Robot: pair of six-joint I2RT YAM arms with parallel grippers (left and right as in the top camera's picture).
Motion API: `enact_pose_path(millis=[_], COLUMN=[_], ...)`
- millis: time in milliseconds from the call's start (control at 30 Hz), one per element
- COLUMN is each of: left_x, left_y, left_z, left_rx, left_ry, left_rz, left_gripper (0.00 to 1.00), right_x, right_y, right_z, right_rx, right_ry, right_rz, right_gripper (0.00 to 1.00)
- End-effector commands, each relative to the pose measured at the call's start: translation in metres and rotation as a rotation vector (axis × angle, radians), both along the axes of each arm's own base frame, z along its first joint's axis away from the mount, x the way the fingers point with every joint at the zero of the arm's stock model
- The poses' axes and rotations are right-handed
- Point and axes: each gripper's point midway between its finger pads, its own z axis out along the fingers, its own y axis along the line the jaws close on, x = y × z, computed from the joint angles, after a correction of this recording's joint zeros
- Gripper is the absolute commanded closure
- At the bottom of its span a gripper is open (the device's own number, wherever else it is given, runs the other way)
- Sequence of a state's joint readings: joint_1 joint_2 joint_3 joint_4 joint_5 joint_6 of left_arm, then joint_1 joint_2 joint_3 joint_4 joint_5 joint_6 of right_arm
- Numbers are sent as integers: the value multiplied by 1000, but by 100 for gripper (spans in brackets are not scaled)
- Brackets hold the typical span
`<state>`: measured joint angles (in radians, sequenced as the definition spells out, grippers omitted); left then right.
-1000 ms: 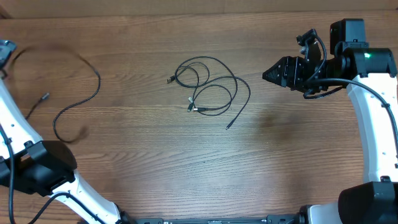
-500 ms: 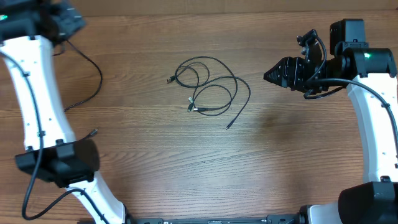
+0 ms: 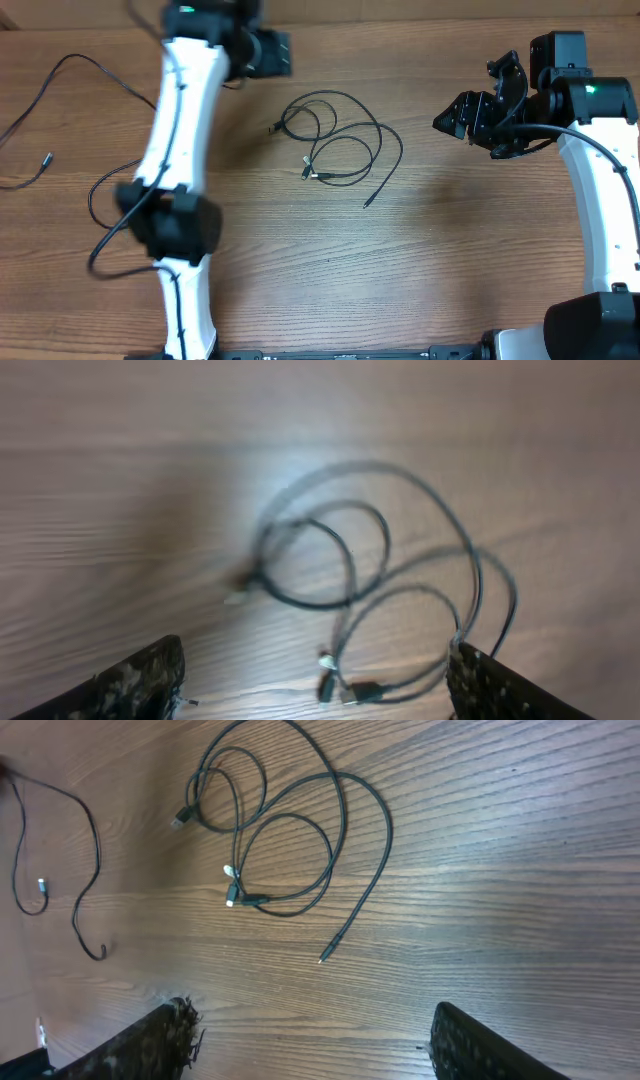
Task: Untangle cables
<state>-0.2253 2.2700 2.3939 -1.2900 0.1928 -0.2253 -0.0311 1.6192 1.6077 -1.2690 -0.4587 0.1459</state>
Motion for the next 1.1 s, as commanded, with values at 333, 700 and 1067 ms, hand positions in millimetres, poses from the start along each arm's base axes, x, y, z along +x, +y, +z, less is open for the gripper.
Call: enact_pose_path(millis=[333,700,1067], left_x=[-46,-61,-67], left_y=[-71,-50,-50], left_z=[-120,-148,-176], left_rx=[75,214,204], left_ry=[315,373,401], left_rz=[-107,-67,-22], left_gripper=[32,38,59], right_x=[-3,-3,-3], right_y=[-1,-2,-2], right_z=[11,10,10], right_rx=[-12,-22,-22], right_ry=[-28,-27,-24], right_rz=[-7,-10,-10], right_gripper=[26,25,23])
